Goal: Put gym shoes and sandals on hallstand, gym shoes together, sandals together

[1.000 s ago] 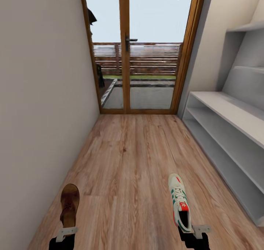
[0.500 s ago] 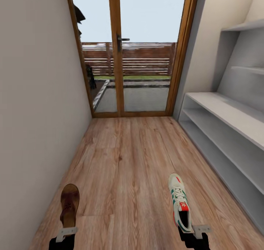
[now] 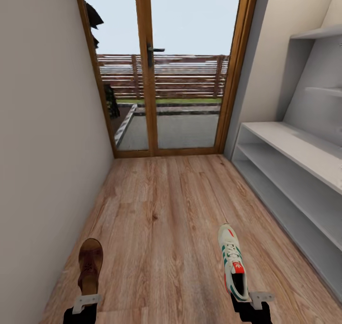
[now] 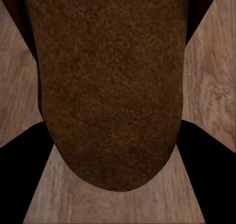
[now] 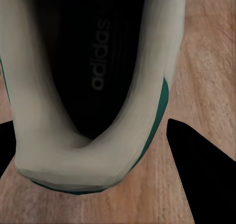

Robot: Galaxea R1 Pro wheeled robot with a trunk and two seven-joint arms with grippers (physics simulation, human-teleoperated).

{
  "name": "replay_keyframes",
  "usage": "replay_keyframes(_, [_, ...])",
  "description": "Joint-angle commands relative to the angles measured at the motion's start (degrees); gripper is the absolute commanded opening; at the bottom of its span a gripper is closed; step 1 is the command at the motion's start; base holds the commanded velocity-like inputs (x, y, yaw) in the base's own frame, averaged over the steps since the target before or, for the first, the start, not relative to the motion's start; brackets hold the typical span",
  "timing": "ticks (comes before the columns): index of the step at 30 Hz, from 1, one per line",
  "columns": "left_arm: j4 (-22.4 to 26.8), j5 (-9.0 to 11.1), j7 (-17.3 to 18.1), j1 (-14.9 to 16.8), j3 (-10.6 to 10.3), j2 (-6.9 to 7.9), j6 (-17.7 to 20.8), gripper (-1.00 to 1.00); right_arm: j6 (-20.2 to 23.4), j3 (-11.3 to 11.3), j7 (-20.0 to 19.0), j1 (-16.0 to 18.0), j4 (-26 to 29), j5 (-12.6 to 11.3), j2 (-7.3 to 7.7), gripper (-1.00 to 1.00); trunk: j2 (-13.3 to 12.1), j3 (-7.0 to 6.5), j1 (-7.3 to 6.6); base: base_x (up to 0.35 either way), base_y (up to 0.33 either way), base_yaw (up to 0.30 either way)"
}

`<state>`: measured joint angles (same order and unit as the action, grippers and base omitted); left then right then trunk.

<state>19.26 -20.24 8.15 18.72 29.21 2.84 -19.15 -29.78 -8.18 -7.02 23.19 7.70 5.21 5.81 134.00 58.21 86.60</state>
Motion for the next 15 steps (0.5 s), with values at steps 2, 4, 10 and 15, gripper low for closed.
replay_keyframes(2, [-0.01, -0.24, 0.46, 0.06, 0.5, -0.01, -0.19, -1.0, -0.19, -0.53, -0.19, 0.03, -0.05, 0.51, -0.01, -1.0, 0.02, 0.05, 0.02, 0.336, 0.097, -0.245])
replay_keyframes(4, [-0.01, -0.24, 0.46, 0.05, 0.5, 0.01, -0.19, -1.0, -0.19, -0.53, -0.19, 0.05, -0.05, 0.51, -0.01, -1.0, 0.02, 0.05, 0.02, 0.333, 0.115, -0.254])
replay_keyframes(10, [-0.01, -0.24, 0.46, 0.05, 0.5, 0.03, -0.19, -1.0, -0.19, -0.53, -0.19, 0.03, -0.05, 0.51, -0.01, -1.0, 0.02, 0.05, 0.02, 0.33, 0.114, -0.26])
replay_keyframes(15, [-0.01, -0.24, 0.49, 0.06, 0.5, 0.0, -0.19, -1.0, -0.19, -0.53, -0.19, 0.03, -0.05, 0.51, -0.01, -1.0, 0.02, 0.05, 0.02, 0.331, 0.063, -0.262])
